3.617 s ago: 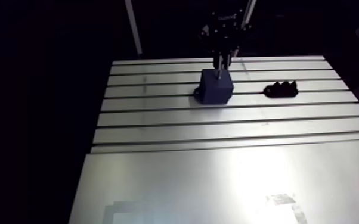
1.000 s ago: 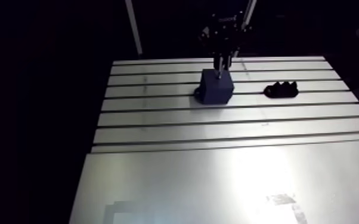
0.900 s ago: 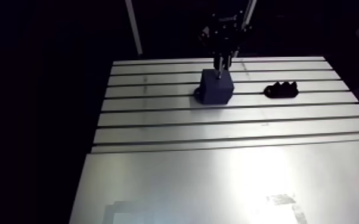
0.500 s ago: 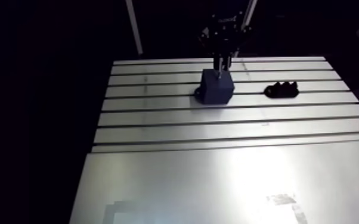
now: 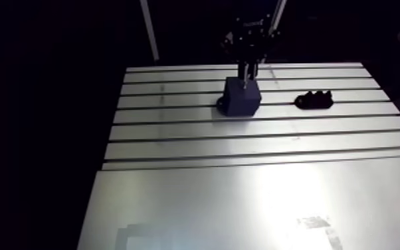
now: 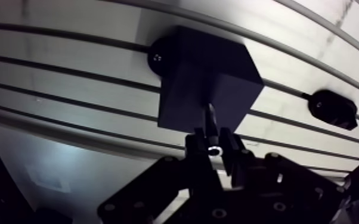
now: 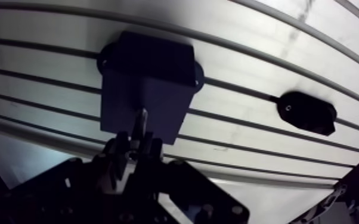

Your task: Pick up the M10 bolt and insert it into the hole until fully seated.

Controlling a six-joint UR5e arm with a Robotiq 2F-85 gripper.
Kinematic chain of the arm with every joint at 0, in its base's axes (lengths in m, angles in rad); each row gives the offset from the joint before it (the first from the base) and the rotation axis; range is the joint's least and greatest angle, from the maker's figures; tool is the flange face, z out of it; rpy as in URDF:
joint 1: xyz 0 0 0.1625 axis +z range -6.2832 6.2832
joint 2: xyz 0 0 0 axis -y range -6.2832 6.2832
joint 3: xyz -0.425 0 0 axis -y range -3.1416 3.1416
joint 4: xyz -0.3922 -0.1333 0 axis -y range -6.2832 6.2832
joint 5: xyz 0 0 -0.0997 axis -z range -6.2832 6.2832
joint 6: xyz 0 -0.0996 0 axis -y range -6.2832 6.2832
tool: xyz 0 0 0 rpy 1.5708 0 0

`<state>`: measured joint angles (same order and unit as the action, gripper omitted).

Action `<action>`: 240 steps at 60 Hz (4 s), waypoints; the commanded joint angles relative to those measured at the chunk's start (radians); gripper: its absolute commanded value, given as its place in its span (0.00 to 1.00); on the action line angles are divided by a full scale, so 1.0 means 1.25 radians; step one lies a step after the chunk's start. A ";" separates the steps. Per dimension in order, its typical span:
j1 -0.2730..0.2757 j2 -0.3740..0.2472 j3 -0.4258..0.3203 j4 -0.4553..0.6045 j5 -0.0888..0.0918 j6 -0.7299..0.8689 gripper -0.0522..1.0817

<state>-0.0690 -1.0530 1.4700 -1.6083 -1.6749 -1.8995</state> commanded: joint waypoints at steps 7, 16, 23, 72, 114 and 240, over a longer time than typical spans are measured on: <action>0.000 0.000 0.003 0.000 -0.002 0.001 1.00; 0.000 0.000 0.003 0.000 -0.002 0.001 1.00; 0.000 0.000 0.003 -0.001 -0.002 0.001 1.00; 0.002 0.000 0.010 -0.005 -0.002 -0.005 0.13; -0.003 -0.008 0.013 -0.012 -0.001 -0.009 0.05; -0.054 -0.302 -0.144 0.233 0.061 0.065 0.05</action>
<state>-0.1365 -1.4277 1.3132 -1.3133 -1.5977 -1.8187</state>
